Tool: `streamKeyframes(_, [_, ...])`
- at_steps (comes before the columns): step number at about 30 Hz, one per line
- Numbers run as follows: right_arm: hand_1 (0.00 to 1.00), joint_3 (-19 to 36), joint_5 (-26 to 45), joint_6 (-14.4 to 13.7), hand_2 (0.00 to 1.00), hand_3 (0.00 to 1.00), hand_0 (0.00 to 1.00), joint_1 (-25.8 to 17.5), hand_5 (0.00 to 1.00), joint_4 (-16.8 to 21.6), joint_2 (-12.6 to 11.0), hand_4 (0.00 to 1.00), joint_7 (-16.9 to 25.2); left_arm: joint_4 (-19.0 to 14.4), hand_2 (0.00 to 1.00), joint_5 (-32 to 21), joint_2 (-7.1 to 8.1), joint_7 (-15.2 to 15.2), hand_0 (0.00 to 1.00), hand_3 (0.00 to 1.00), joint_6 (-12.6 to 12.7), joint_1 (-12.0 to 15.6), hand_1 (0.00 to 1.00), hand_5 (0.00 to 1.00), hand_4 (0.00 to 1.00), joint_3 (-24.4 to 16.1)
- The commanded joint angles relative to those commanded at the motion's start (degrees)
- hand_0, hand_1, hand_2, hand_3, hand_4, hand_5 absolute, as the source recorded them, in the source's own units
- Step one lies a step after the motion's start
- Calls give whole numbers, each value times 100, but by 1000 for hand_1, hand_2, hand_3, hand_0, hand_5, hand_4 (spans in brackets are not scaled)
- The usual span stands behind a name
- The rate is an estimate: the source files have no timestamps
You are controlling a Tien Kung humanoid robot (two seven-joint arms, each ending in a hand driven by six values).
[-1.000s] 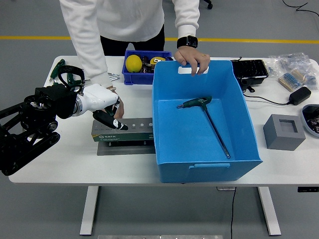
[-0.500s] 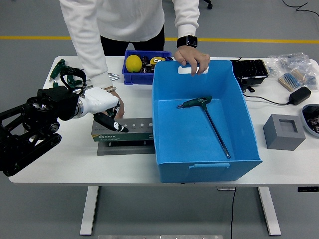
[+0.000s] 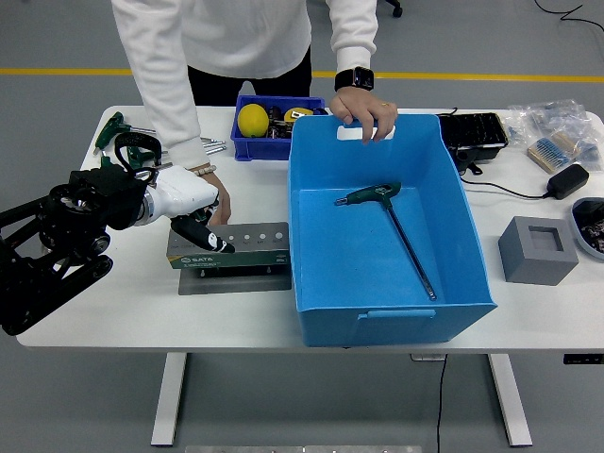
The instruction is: Lift tool from toolbox,place it in box,lift tool from toolbox,place it in box
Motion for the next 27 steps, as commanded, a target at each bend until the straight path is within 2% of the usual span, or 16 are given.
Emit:
streamKeyframes(4, [680,-49,52,-1,776,744,722,0,870,0,-6,930,9,2,235,-8,-1,-18,680,239,70,-8,319,949,978,25])
streamKeyframes(5, [680,-62,70,-1,776,743,722,0,870,0,-8,930,12,15,168,-15,-1,-33,641,195,104,-16,222,949,979,44])
streamKeyframes(10, [680,-71,72,1,776,743,722,5,870,0,-13,930,11,109,168,-29,2,-114,641,195,284,-36,222,949,979,110])
streamKeyframes(11, [680,-74,77,0,775,743,722,3,869,0,-12,930,12,121,99,-40,5,-139,558,140,343,-30,132,945,974,112])
streamKeyframes(16, [680,-69,74,-6,775,743,722,-4,869,0,-2,930,9,152,99,-93,9,-278,558,140,626,-13,132,945,974,137])
streamKeyframes(17, [680,-70,76,-8,776,743,722,-8,868,0,1,929,8,146,53,-94,10,-314,449,88,695,-7,57,916,966,137])
streamKeyframes(22, [680,-78,80,-8,776,743,722,-22,868,0,6,929,10,119,53,-82,15,-451,449,88,980,11,57,916,966,129])
streamKeyframes(23, [680,-80,81,-8,775,742,722,-25,868,0,8,929,10,112,26,-80,15,-476,366,64,1038,17,9,879,964,115])
streamKeyframes(27, [680,-91,95,-11,775,742,722,-38,868,0,13,929,12,54,26,-82,31,-569,366,64,1285,41,9,879,964,52])
